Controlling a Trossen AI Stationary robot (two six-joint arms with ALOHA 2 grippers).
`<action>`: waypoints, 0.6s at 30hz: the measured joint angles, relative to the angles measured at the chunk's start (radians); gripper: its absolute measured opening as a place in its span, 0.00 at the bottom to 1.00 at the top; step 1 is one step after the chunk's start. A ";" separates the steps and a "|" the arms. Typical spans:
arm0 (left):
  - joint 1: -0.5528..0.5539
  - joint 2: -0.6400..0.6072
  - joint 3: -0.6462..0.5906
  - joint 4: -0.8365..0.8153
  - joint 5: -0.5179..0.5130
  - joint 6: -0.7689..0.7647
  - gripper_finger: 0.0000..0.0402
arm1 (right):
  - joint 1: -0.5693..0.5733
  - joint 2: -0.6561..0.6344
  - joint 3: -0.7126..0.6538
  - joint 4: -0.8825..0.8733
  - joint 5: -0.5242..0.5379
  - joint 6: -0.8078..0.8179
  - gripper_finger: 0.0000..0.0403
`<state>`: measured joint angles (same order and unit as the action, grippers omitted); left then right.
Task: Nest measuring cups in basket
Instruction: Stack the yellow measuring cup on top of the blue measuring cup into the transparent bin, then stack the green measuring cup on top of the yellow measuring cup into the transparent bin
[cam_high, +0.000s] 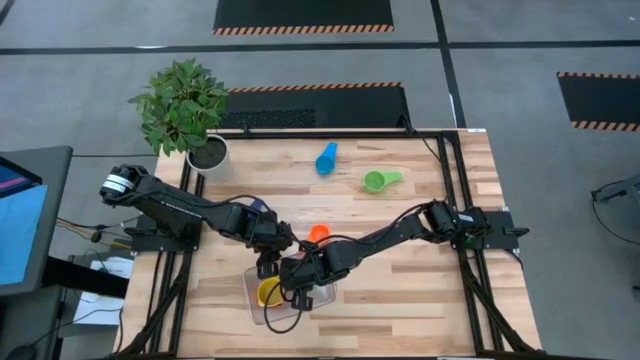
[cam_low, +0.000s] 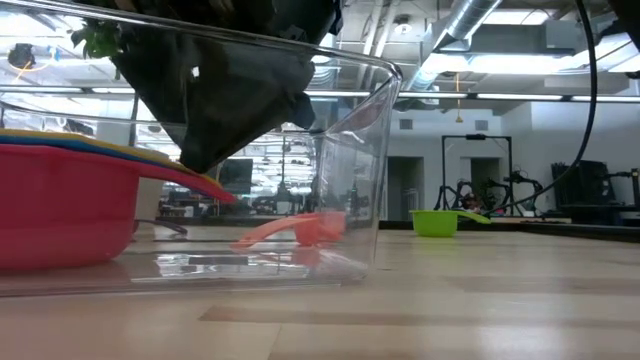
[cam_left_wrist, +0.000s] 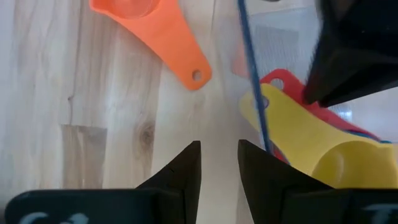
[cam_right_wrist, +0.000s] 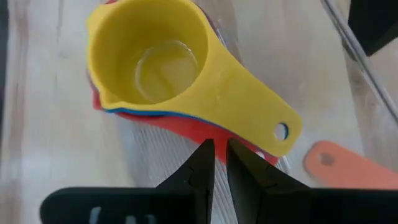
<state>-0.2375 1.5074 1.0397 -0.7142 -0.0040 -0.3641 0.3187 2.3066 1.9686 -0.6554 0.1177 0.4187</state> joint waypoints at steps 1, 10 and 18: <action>0.002 0.000 0.000 -0.007 0.000 0.002 0.23 | 0.000 -0.009 0.000 -0.006 -0.004 -0.001 0.16; 0.010 -0.060 0.001 -0.078 0.026 0.002 0.23 | 0.010 -0.181 0.000 -0.157 0.037 -0.003 0.16; 0.009 -0.077 0.002 -0.346 0.022 -0.118 0.23 | 0.058 -0.357 0.000 -0.497 0.386 0.342 0.16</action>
<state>-0.2287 1.4305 1.0412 -1.0602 0.0178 -0.4820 0.3765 1.9497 1.9686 -1.1523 0.5041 0.7603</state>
